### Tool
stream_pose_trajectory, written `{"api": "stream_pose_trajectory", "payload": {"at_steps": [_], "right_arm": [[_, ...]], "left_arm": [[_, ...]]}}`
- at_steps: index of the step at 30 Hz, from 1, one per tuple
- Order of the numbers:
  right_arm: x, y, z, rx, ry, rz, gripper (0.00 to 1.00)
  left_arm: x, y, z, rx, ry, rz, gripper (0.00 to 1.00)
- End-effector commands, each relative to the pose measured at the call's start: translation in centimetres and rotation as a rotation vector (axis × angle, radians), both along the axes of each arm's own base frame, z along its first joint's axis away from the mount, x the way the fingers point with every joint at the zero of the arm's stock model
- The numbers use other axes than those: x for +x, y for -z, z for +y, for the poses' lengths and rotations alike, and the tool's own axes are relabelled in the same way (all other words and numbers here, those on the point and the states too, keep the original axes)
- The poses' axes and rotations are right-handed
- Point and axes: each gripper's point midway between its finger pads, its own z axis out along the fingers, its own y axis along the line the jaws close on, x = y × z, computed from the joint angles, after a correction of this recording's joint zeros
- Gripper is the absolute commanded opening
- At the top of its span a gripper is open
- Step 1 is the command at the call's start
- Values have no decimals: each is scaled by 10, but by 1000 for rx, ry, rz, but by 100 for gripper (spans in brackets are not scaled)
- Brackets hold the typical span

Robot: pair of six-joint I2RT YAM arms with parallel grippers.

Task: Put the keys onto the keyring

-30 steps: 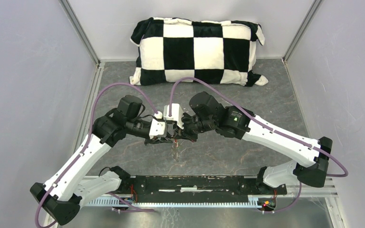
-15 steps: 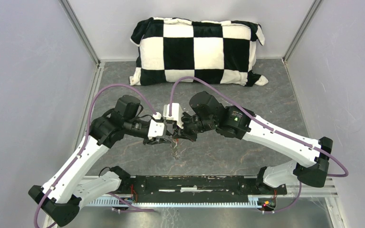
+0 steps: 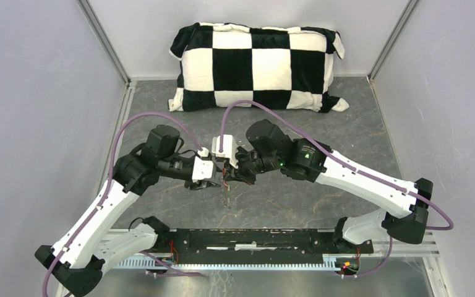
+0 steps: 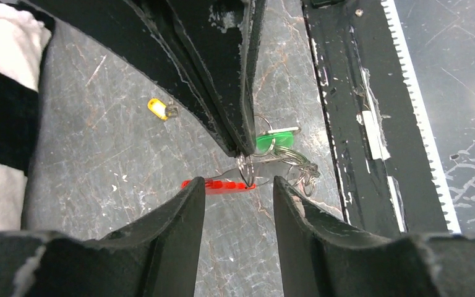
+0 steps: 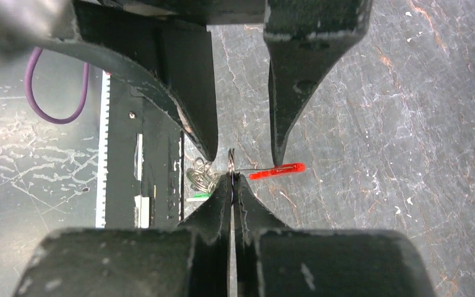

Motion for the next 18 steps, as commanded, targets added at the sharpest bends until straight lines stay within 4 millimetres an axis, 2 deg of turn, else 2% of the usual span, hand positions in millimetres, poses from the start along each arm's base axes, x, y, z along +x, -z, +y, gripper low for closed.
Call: {"api": "stream_pose_trajectory", "payload": {"at_steps": [1, 8, 18], "right_arm": [[3, -10, 2, 37, 8, -30, 1], [3, -15, 3, 64, 8, -40, 0], [0, -20, 5, 102, 2, -29, 0]], "left_arm": [[4, -24, 0, -61, -29, -77, 52], [-6, -48, -3, -216, -43, -130, 51], [-12, -34, -5, -154, 4, -57, 50]]}}
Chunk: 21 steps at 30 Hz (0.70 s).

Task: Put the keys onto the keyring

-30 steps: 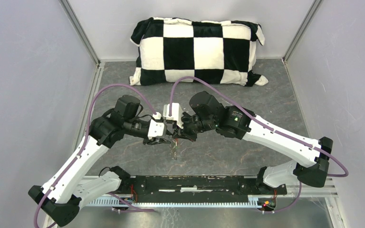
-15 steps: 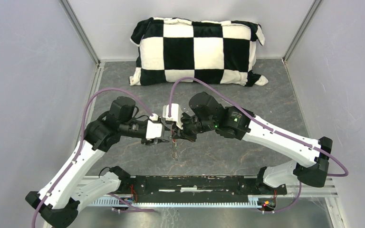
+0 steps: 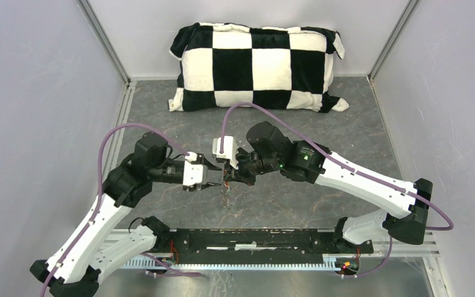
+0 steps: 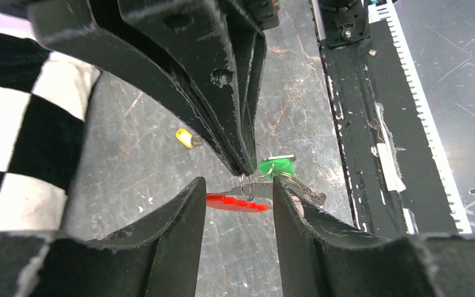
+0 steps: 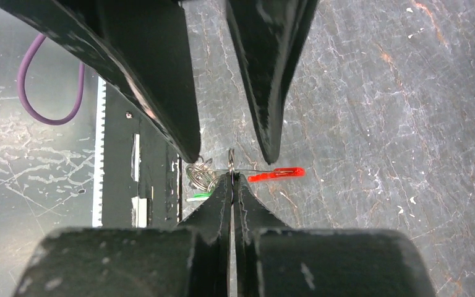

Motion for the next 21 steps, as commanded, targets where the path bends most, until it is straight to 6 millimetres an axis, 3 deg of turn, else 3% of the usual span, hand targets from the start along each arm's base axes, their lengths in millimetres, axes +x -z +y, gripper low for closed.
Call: {"api": "stream_pose_trajectory", "payload": {"at_steps": [1, 21], "right_arm": [[-1, -28, 5, 99, -3, -29, 0], [1, -30, 9, 88, -7, -27, 0]], "left_arm": [[-5, -7, -5, -9, 39, 29, 50], [-1, 6, -3, 68, 62, 41, 23]]}}
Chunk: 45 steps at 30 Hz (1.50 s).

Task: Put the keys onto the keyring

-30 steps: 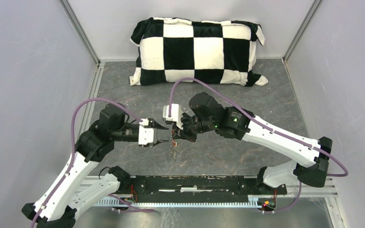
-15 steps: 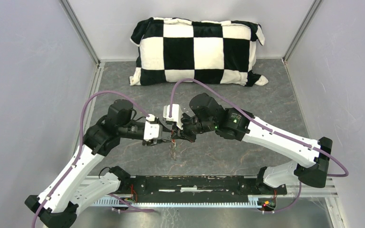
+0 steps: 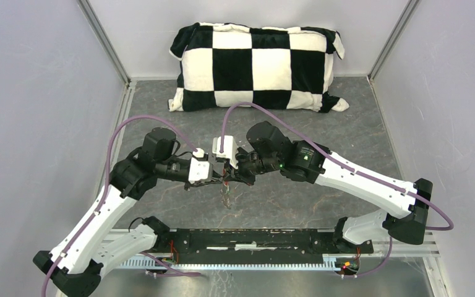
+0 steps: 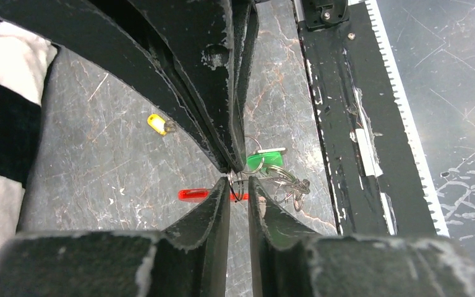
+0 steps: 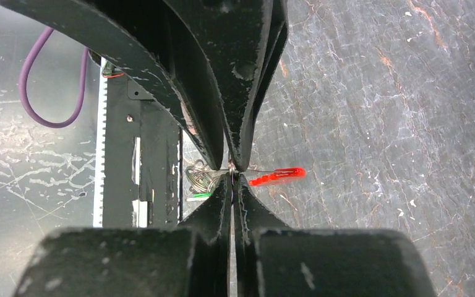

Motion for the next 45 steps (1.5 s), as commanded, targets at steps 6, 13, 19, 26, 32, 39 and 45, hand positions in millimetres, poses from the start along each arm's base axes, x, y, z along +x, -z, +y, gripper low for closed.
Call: {"api": "stream_pose_trajectory", "payload": {"at_steps": [6, 13, 19, 26, 32, 39, 45], "right_arm": [[-2, -25, 10, 73, -20, -11, 0], [-2, -24, 10, 69, -22, -7, 0], [13, -38, 7, 130, 68, 14, 13], [20, -68, -21, 400, 196, 105, 44], [15, -92, -36, 580, 211, 136, 48], [12, -107, -40, 672, 192, 190, 49], [15, -116, -50, 747, 213, 226, 25]], "left_arm": [[4, -12, -3, -11, 40, -75, 6], [3, -15, -4, -24, 58, -111, 2], [8, -24, -6, -87, 1, -123, 2], [11, -71, -16, -344, -100, -84, 2], [5, -103, -24, -487, -74, -40, 2], [4, -117, -26, -539, -58, -54, 2], [2, -121, -25, -563, -59, -53, 2]]}}
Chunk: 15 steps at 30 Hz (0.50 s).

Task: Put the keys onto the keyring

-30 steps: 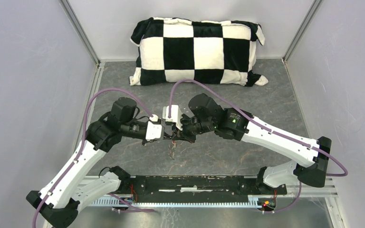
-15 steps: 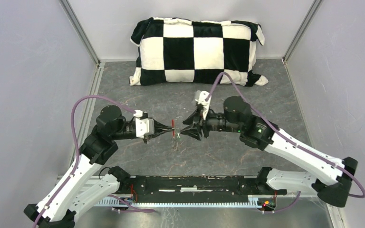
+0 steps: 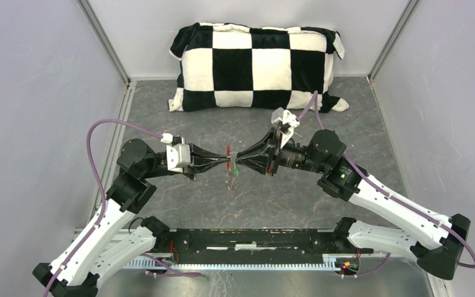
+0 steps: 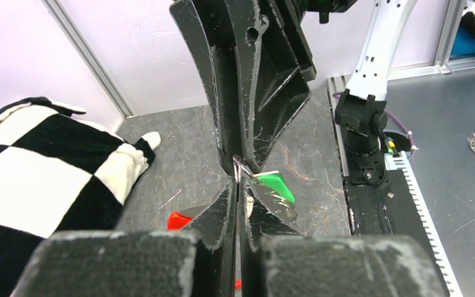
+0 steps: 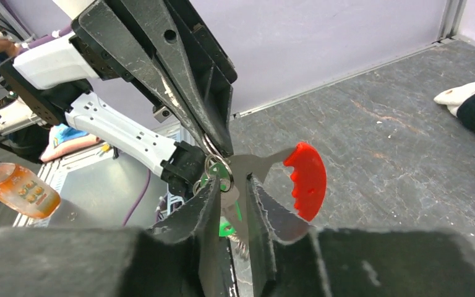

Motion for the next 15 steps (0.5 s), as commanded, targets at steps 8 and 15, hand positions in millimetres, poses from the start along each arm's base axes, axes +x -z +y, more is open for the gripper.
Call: {"api": "stream_pose_trajectory", "payload": {"at_steps": [8, 15], "right_arm": [[0, -19, -13, 123, 5, 34, 0], [-5, 0, -4, 67, -58, 93, 0]], "left_arm": [[-10, -21, 2, -75, 27, -35, 2], [-8, -19, 0, -77, 31, -35, 2]]}}
